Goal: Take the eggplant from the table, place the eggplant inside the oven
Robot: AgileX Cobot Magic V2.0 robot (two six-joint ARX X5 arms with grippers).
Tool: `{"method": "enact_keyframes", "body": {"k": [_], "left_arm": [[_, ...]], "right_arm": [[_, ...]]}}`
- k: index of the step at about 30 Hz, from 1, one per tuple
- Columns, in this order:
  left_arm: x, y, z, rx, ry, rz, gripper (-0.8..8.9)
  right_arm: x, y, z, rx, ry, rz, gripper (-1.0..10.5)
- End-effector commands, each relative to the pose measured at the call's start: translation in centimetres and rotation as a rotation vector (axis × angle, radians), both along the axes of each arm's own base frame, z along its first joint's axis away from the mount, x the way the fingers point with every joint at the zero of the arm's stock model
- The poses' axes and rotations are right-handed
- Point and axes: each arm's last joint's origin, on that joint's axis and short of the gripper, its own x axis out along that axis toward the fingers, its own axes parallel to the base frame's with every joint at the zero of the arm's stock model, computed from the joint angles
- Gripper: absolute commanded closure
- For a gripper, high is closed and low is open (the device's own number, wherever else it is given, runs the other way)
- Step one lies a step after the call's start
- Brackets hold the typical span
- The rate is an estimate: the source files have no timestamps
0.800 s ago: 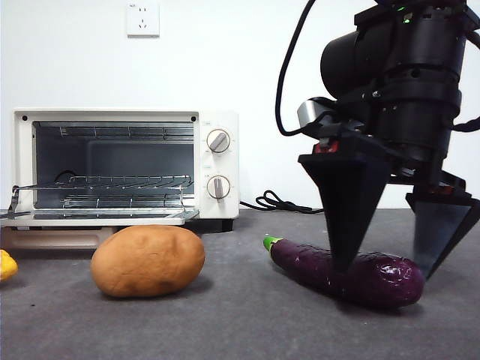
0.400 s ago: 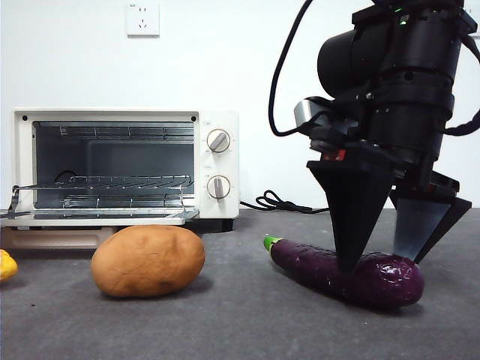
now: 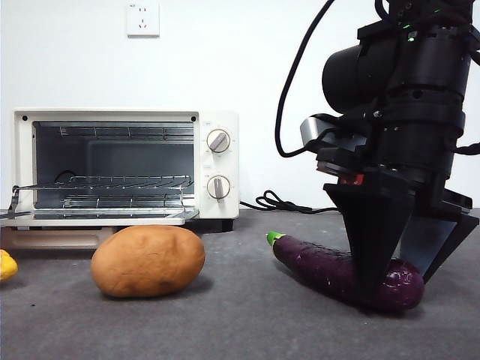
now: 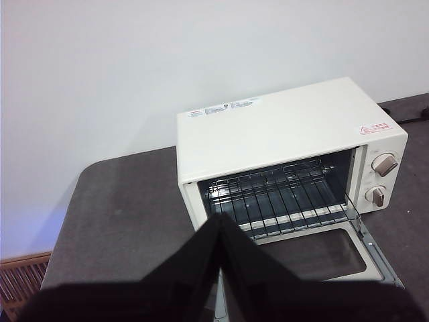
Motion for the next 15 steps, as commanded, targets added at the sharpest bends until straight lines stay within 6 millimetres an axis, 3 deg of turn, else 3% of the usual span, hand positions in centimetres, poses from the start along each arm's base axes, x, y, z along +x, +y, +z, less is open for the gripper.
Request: {"method": "enact_keyframes", "body": {"k": [1, 9, 13, 15], "left_arm": [[0.1, 0.0, 0.0, 0.004, -0.002, 0.001, 8.19], [0.8, 0.0, -0.1, 0.013, 0.011, -0.002, 8.19], [0.8, 0.0, 0.0, 0.02, 0.006, -0.003, 8.19], [0.9, 0.0, 0.0, 0.021, -0.004, -0.003, 8.19]], "right_arm": [[-0.1, 0.0, -0.5, -0.013, 0.017, -0.009, 8.6], [-0.3, -0.1, 0.4, -0.004, 0.018, -0.005, 9.0], [-0.8, 0.0, 3.4, 0.072, -0.02, 0.009, 9.0], [-1.1, 0.0, 5.7, 0.121, -0.076, 0.018, 9.6]]}}
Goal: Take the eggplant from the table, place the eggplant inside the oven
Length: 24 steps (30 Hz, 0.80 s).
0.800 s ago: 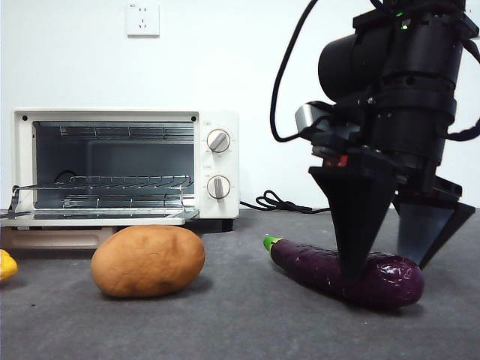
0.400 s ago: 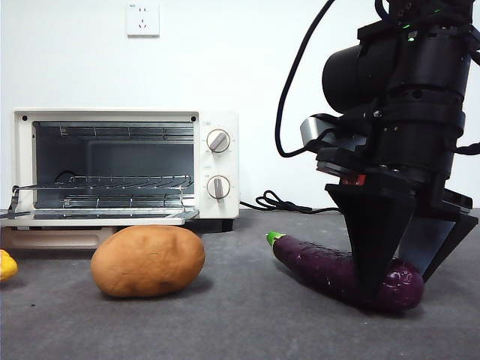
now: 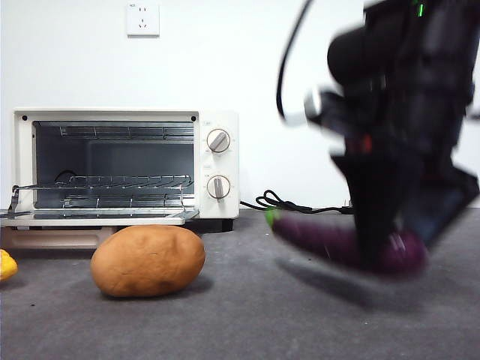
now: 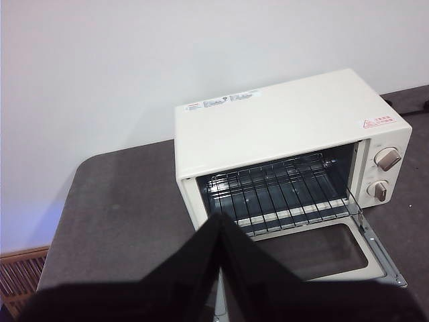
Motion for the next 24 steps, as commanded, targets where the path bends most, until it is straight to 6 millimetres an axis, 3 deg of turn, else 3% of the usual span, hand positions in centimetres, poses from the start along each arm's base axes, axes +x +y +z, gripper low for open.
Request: {"method": "enact_keyframes", "body": {"k": [1, 6, 12, 18, 24], "left_arm": [[0.0, 0.0, 0.2, 0.013, -0.03, -0.001, 8.19], [0.1, 0.0, 0.3, 0.012, -0.039, -0.001, 8.19], [0.1, 0.0, 0.3, 0.012, -0.039, -0.002, 8.19], [0.0, 0.0, 0.3, 0.011, -0.037, -0.003, 8.19], [-0.1, 0.0, 0.3, 0.008, -0.038, -0.006, 8.19]], "right_arm": [[-0.3, 0.1, 3.8, 0.092, -0.101, 0.007, 9.6], [-0.8, 0.1, 8.6, 0.259, -0.168, 0.035, 9.6], [-1.1, 1.0, 10.9, 0.395, -0.156, 0.089, 9.6], [-1.5, 3.3, 10.5, 0.422, -0.131, 0.123, 9.6], [-1.1, 7.7, 7.7, 0.52, 0.008, 0.167, 9.6]]}}
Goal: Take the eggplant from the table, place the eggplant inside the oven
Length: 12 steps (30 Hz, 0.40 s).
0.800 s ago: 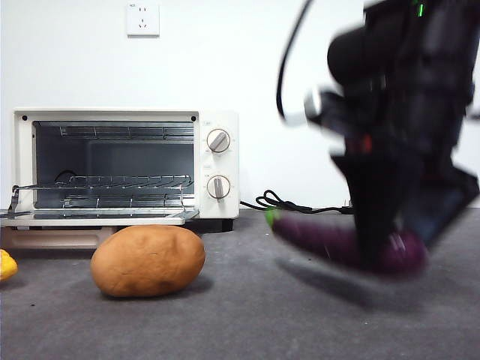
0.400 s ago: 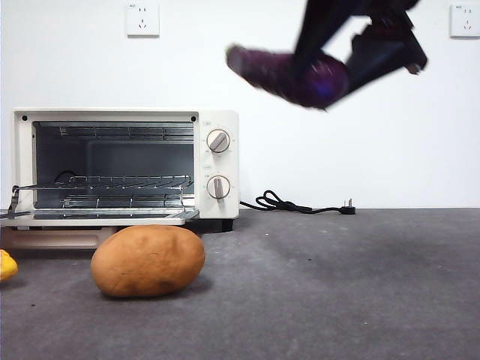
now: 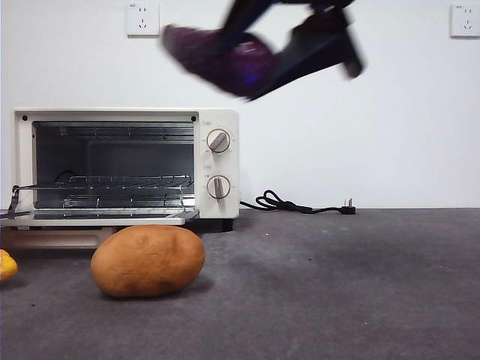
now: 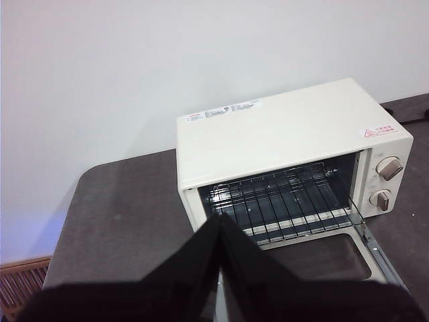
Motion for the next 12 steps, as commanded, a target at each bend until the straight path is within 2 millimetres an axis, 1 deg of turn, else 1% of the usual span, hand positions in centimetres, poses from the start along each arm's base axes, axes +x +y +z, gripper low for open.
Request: {"method": "enact_keyframes", "body": {"k": [1, 3, 6, 8, 12], "left_arm": [[-0.2, 0.0, 0.1, 0.006, -0.01, -0.001, 8.19], [-0.4, 0.1, 0.1, 0.006, -0.014, -0.001, 8.19], [-0.6, 0.1, 0.1, 0.006, -0.02, -0.001, 8.19], [-0.7, 0.1, 0.1, 0.006, -0.019, -0.001, 8.19], [-1.0, 0.1, 0.1, 0.005, -0.02, -0.003, 8.19]], "right_arm": [[0.6, 2.4, -1.7, 0.049, 0.095, 0.002, 9.6], [1.3, 4.0, -2.7, 0.092, 0.145, 0.008, 9.6], [2.6, 6.3, -3.5, 0.148, 0.203, 0.006, 9.6], [3.6, 7.7, -3.8, 0.172, 0.224, -0.004, 9.6], [6.0, 10.4, -3.7, 0.21, 0.261, -0.034, 9.6]]}}
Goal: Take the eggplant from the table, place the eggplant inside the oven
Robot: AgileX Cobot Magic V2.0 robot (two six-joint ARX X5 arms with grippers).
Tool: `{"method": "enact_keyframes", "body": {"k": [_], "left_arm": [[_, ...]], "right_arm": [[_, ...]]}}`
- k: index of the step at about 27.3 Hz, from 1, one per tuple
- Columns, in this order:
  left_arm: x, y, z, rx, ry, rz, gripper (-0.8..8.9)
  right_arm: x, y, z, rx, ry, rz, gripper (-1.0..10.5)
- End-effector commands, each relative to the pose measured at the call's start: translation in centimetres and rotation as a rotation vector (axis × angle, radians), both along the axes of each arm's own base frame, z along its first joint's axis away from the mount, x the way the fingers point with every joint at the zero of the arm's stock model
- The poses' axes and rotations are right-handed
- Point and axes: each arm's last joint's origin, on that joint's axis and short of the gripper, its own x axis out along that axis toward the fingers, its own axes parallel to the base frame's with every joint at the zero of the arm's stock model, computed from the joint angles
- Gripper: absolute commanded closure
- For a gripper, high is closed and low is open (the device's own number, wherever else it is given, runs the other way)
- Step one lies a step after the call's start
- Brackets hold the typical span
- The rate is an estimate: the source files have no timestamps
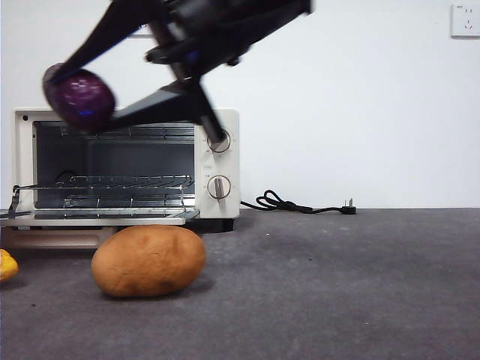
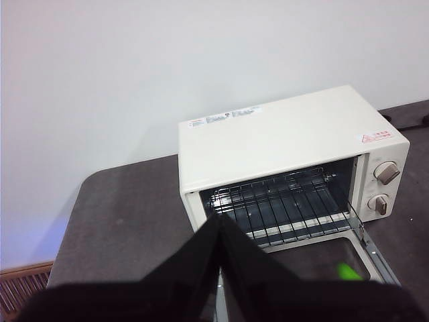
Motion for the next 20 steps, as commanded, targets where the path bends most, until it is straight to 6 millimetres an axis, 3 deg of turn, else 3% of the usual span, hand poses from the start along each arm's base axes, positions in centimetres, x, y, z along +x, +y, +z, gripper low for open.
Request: {"method": "enact_keyframes", "body": {"k": [1, 12, 20], "left_arm": [[-0.2, 0.0, 0.0, 0.004, -0.006, -0.008, 8.19], [-1.0, 0.0, 0.1, -0.001, -0.026, -0.024, 8.19], [-1.4, 0.0, 0.0, 0.0, -0.016, -0.025, 8.19]], "right_arm": [[1.8, 2.0, -0.1, 0.012, 0.066, -0.048, 9.6], [6.7, 7.2, -3.1, 0.02, 0.296, -0.153, 9.6], [9.0, 8.1, -3.9, 0.091, 0.376, -0.325, 9.6]]}}
